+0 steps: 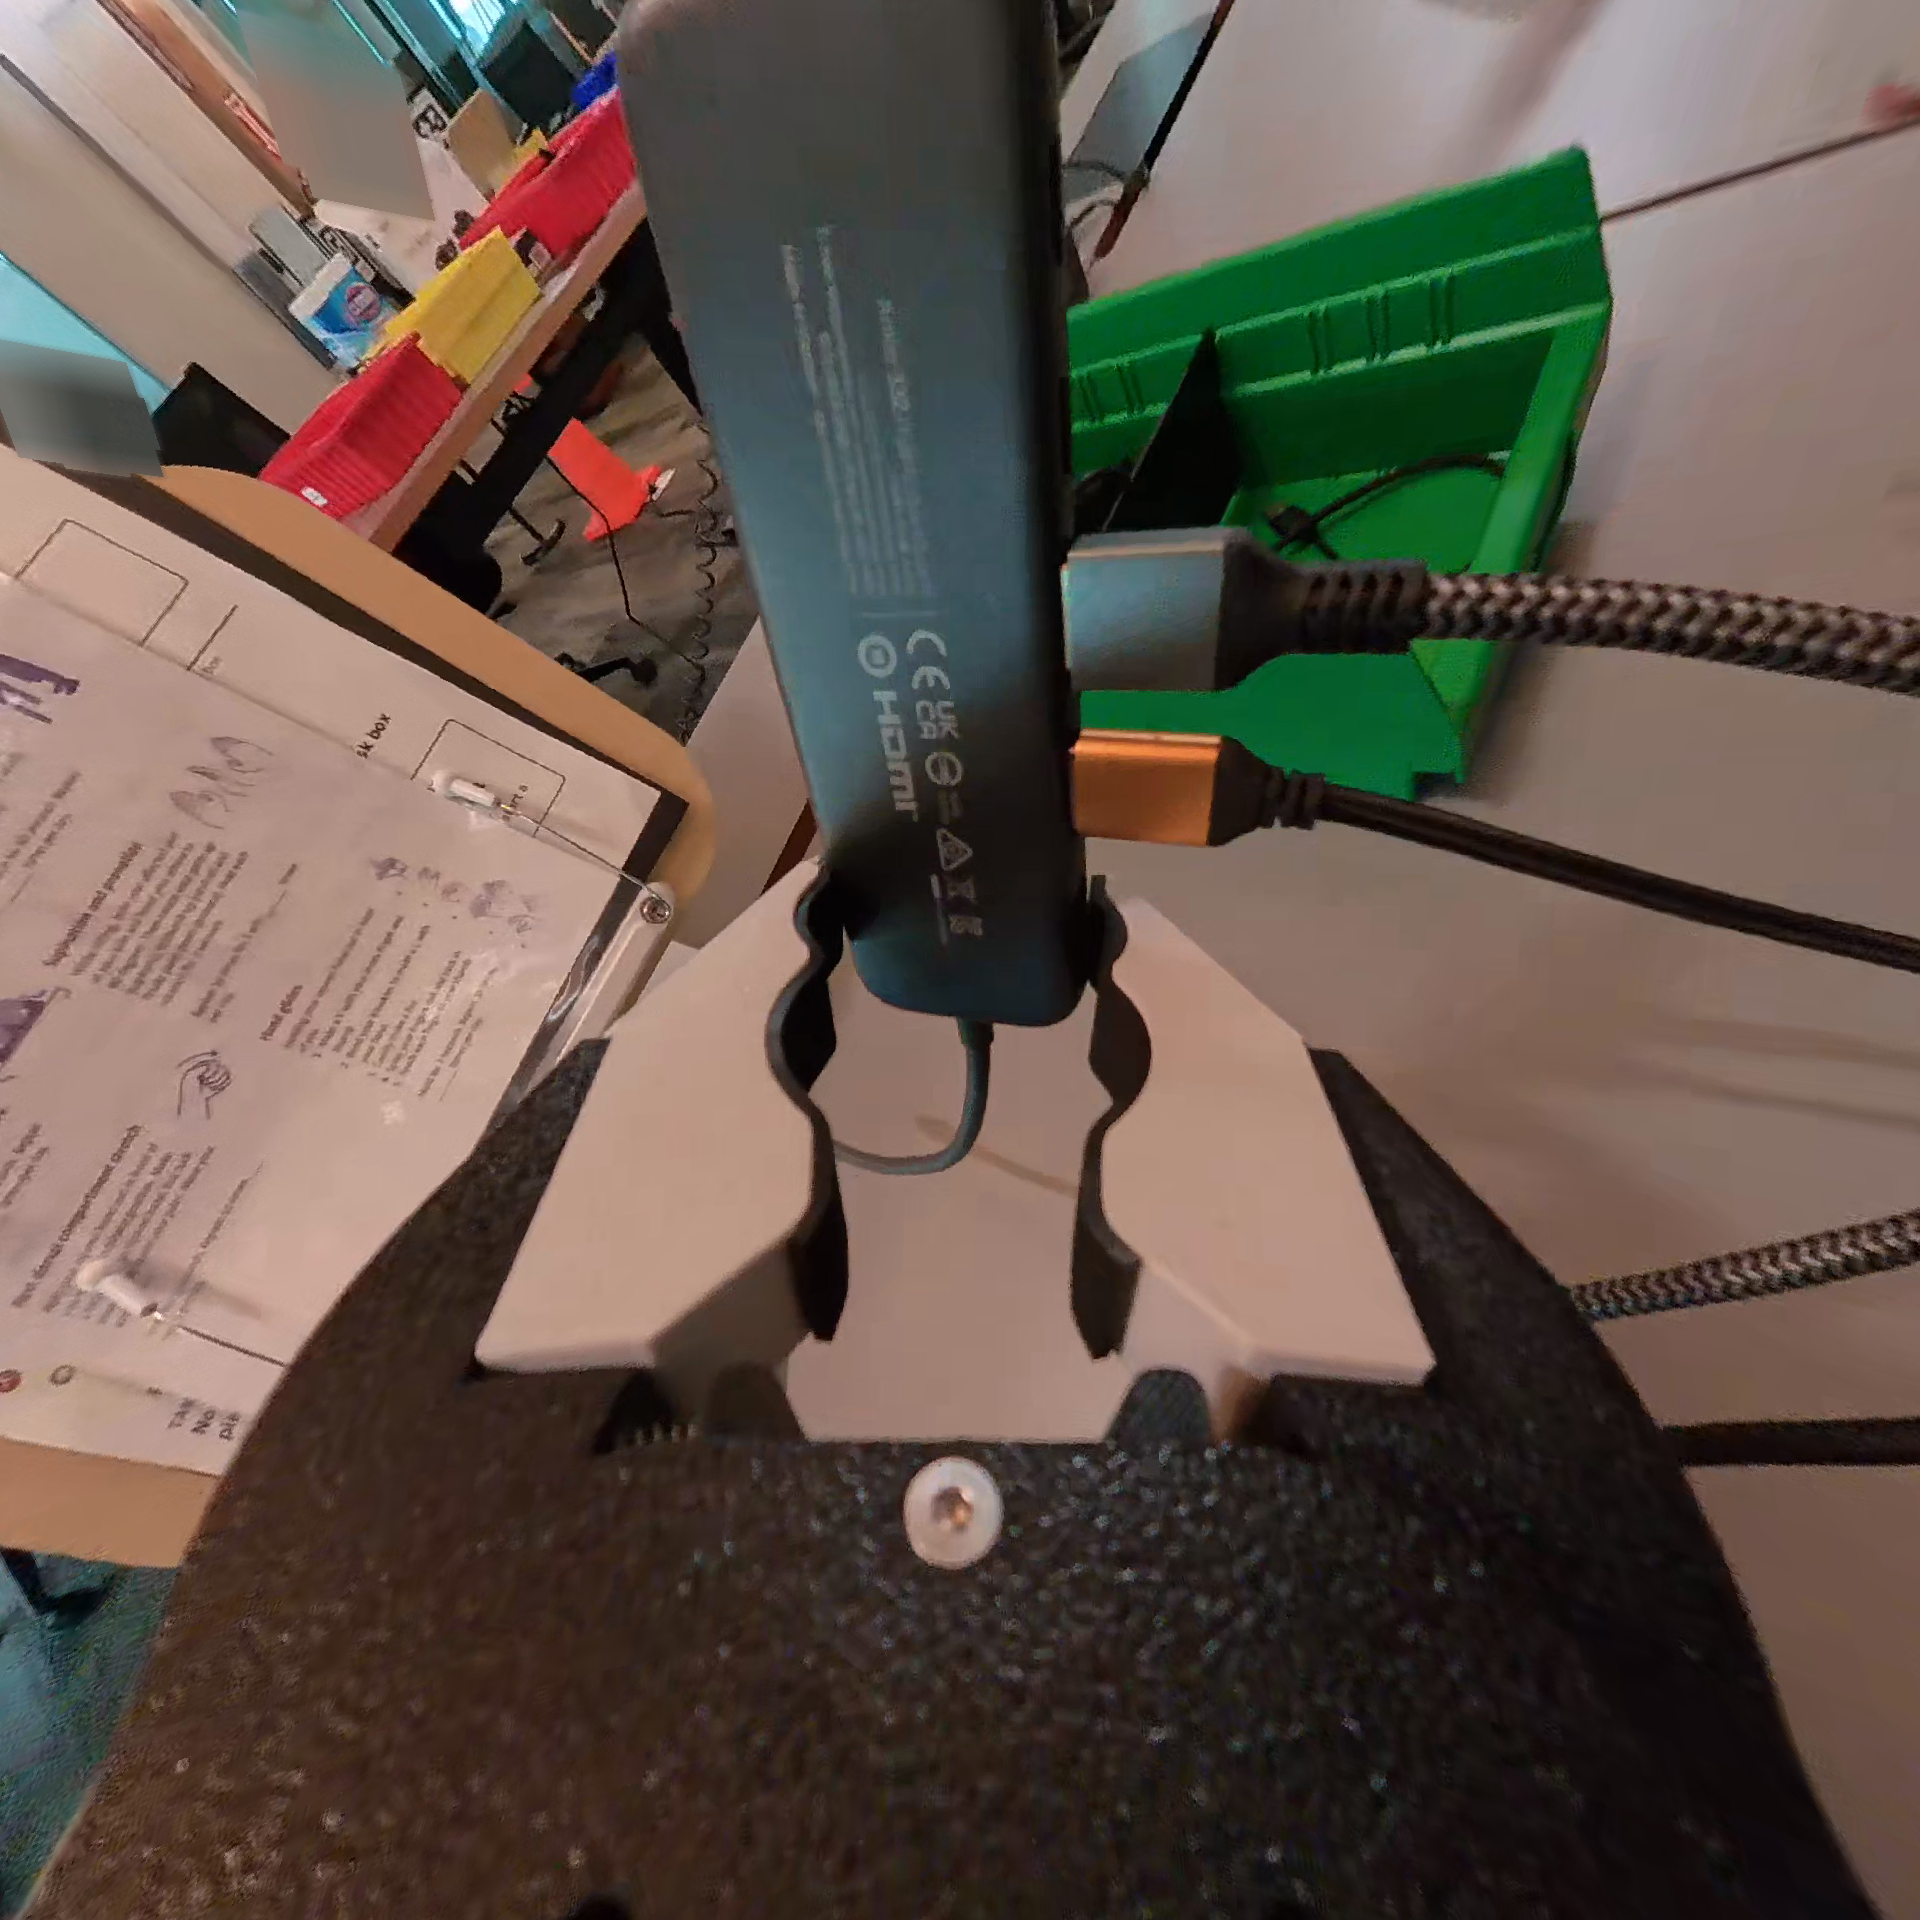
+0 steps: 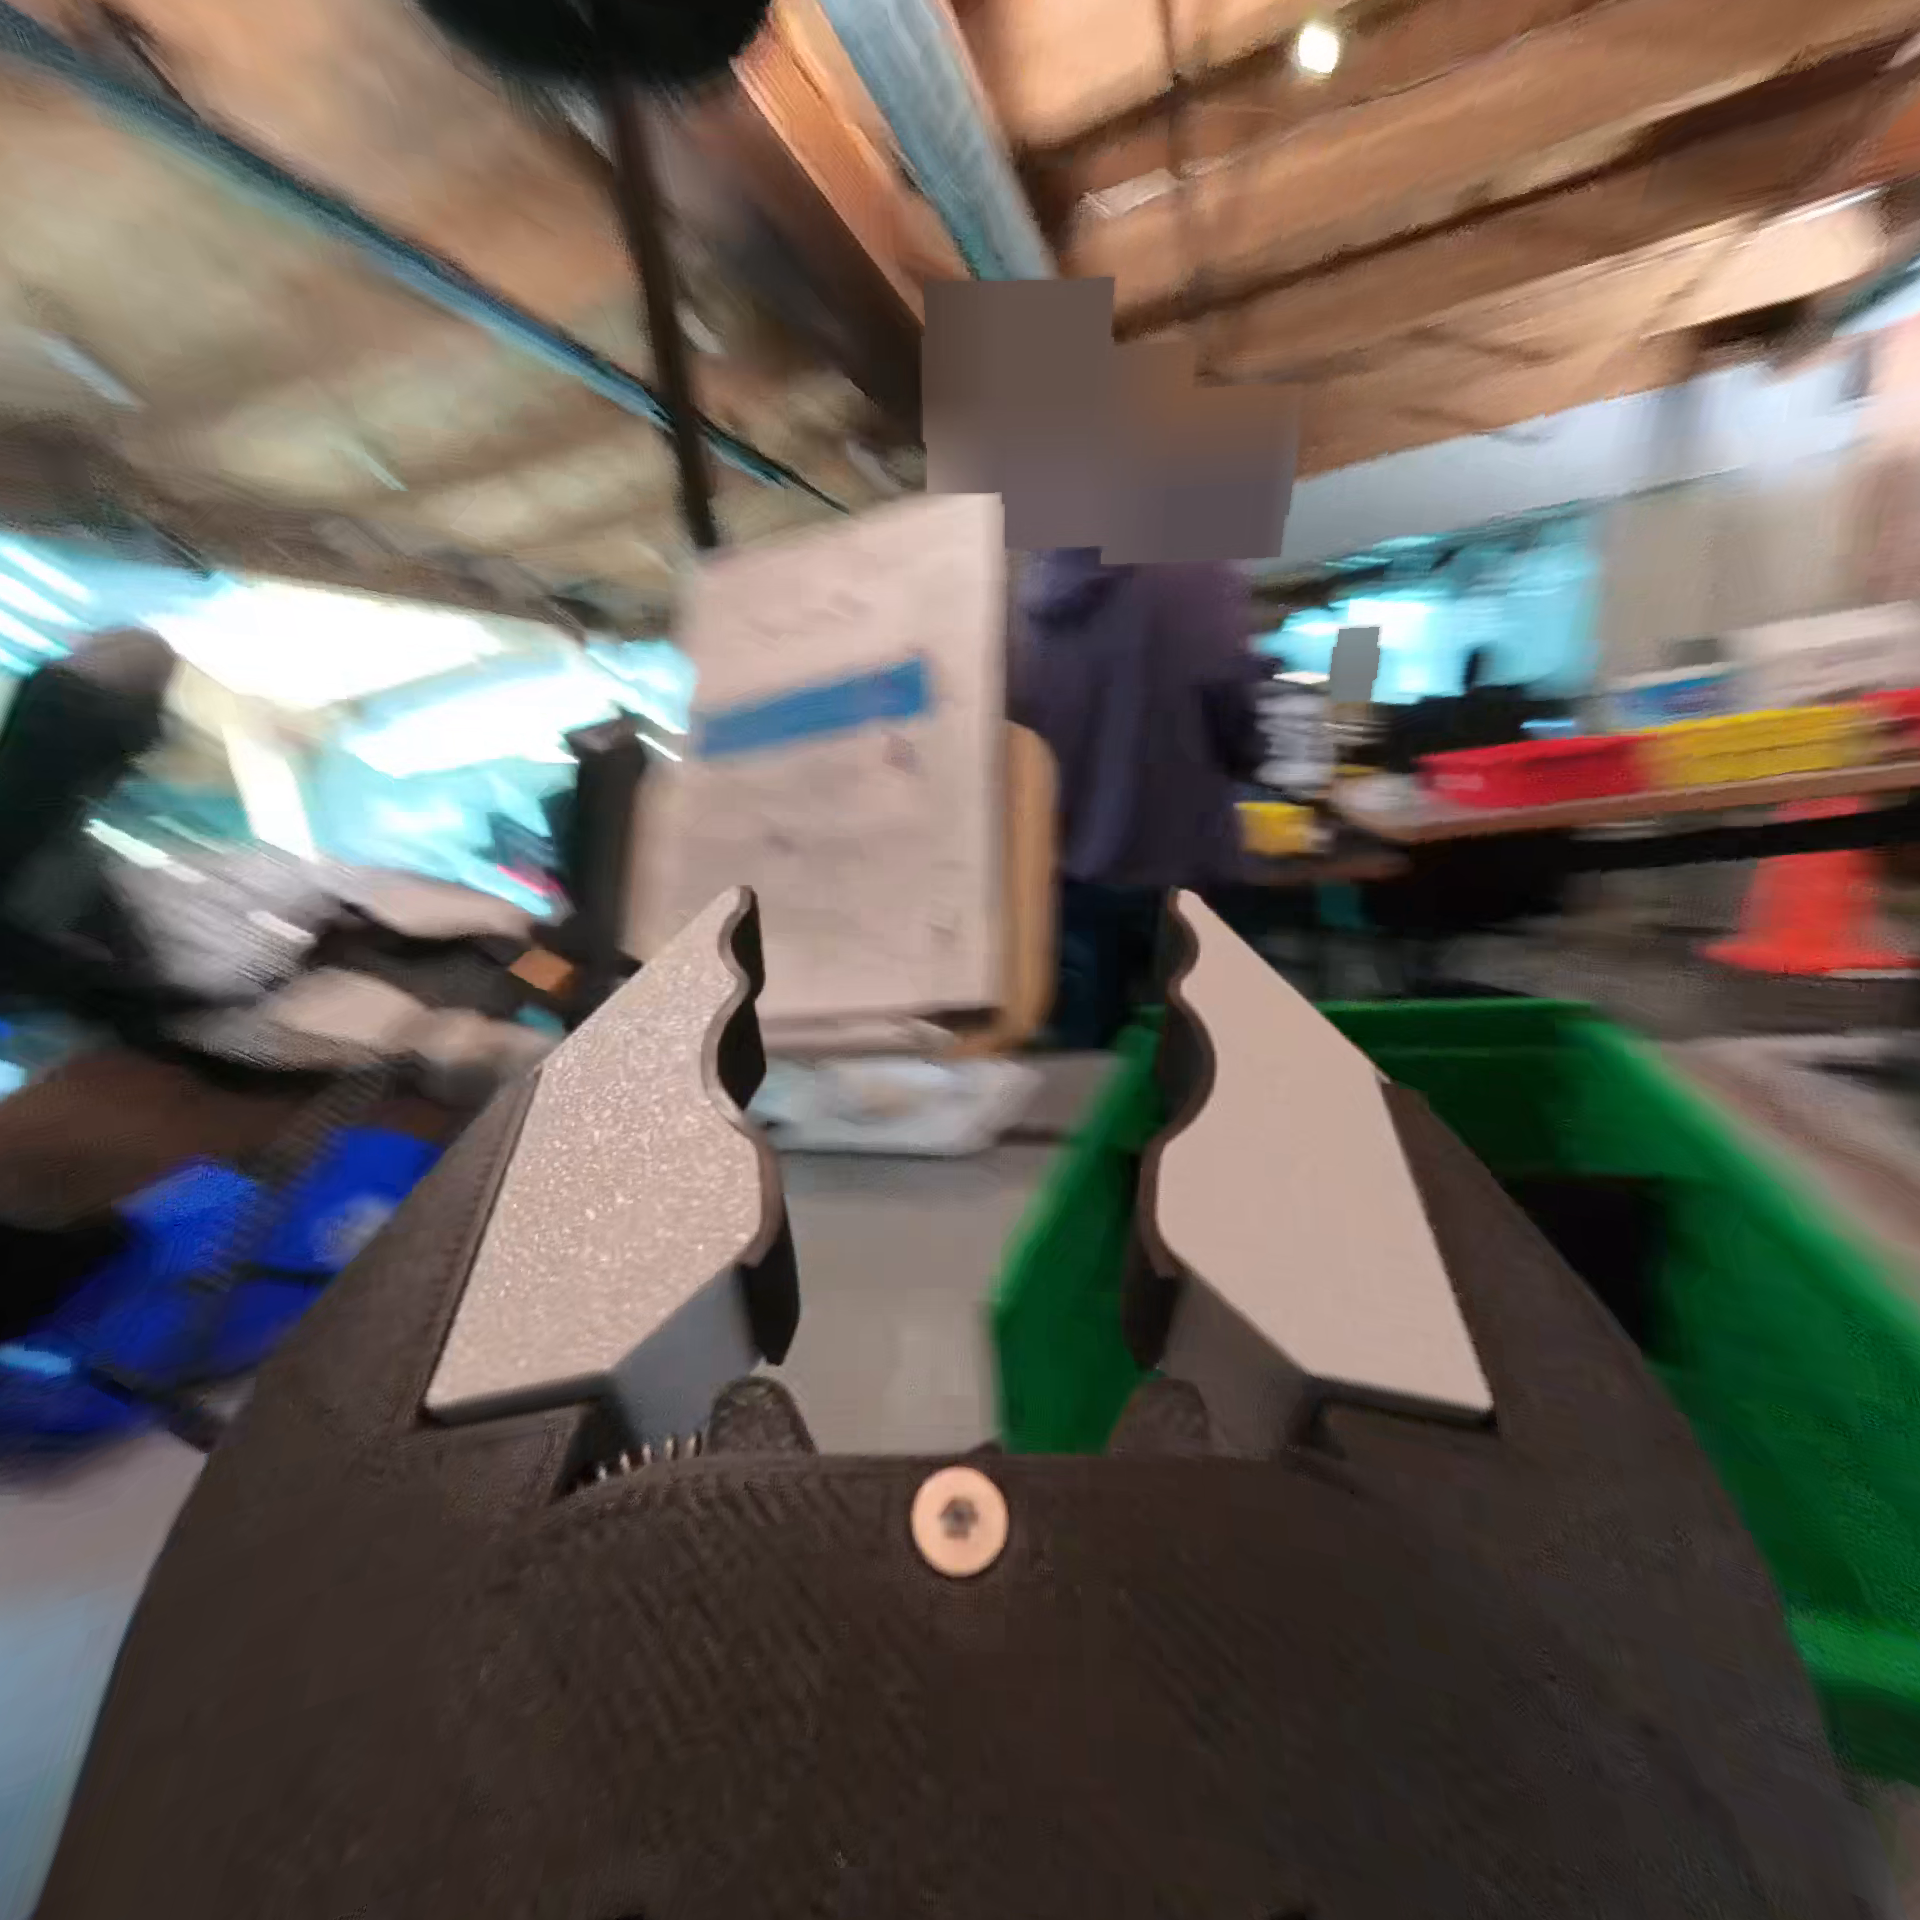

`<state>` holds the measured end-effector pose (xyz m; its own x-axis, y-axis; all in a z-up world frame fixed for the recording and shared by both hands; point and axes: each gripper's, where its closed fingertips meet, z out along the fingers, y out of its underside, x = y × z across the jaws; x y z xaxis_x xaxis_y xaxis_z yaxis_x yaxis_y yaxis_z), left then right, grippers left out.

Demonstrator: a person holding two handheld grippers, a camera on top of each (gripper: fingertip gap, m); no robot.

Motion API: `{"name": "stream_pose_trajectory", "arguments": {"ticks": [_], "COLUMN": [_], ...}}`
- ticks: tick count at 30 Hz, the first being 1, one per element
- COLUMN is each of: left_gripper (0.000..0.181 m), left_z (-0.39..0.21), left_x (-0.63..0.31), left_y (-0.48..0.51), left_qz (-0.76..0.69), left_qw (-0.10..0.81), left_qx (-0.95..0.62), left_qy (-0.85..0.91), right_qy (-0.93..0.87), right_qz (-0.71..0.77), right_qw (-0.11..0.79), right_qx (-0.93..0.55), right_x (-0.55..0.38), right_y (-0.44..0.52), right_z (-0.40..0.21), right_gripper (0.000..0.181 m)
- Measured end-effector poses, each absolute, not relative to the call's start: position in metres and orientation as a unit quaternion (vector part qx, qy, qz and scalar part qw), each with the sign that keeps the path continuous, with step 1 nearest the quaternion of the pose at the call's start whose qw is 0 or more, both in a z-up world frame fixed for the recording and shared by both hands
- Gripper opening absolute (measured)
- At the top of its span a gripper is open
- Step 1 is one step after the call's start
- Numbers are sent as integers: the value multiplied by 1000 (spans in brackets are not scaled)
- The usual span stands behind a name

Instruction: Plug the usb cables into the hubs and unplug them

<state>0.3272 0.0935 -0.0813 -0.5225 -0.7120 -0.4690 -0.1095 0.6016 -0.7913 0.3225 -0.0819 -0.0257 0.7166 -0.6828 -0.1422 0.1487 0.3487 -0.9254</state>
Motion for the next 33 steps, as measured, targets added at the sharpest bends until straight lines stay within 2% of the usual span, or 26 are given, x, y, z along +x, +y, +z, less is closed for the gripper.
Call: {"name": "stream_pose_trajectory", "arguments": {"ticks": [1, 4, 6, 9, 10, 12, 14, 17, 19, 21, 23, 25, 26, 28, 30, 33], "left_gripper": [45, 45, 45, 45, 45, 45, 45, 45, 45, 45, 45, 45, 45, 45, 46, 45], "left_z": [-79, -77, -78, -78, -77, -76, -75, -74, -75, -76, -77, -76, -73, -65, -51, -47], "left_x": [326, 326, 325, 325, 324, 324, 323, 323, 324, 325, 326, 324, 324, 323, 326, 331], "left_y": [95, 102, 103, 104, 103, 104, 103, 103, 102, 98, 89, 81, 81, 88, 108, 138], "left_qz": [-368, -364, -362, -362, -363, -366, -367, -365, -367, -373, -384, -387, -382, -353, -311, -248], "left_qw": [414, 419, 414, 411, 412, 411, 411, 414, 413, 412, 411, 416, 431, 477, 542, 587], "left_qx": [-260, -267, -269, -271, -270, -272, -270, -270, -270, -265, -244, -217, -202, -171, -164, -176], "left_qy": [791, 788, 791, 791, 791, 789, 790, 789, 789, 788, 790, 794, 792, 787, 764, 750], "right_qy": [271, 230, 181, 128, 135, 165, 163, 163, 184, 175, 212, 235, 218, 188, 186, 163], "right_qz": [-328, -487, -564, -644, -631, -567, -562, -543, -489, -411, -283, -127, -53, 46, 64, 76], "right_qw": [727, 587, 492, 321, 290, 271, 269, 322, 399, 548, 710, 792, 797, 788, 821, 804], "right_qx": [-539, -605, -638, -683, -707, -760, -765, -758, -754, -707, -609, -549, -561, -584, -536, -567], "right_x": [326, 324, 327, 358, 372, 394, 399, 394, 384, 358, 333, 320, 313, 308, 318, 325], "right_y": [-99, -142, -165, -208, -221, -238, -241, -220, -186, -124, -73, -27, 1, 46, 58, 81], "right_z": [-30, -17, -7, -12, -25, -64, -81, -96, -102, -83, -48, -27, -26, -20, 3, -1], "right_gripper": [78, 96, 79, 75, 69, 73, 66, 64, 72, 96, 94, 94, 89, 98, 89, 89]}}
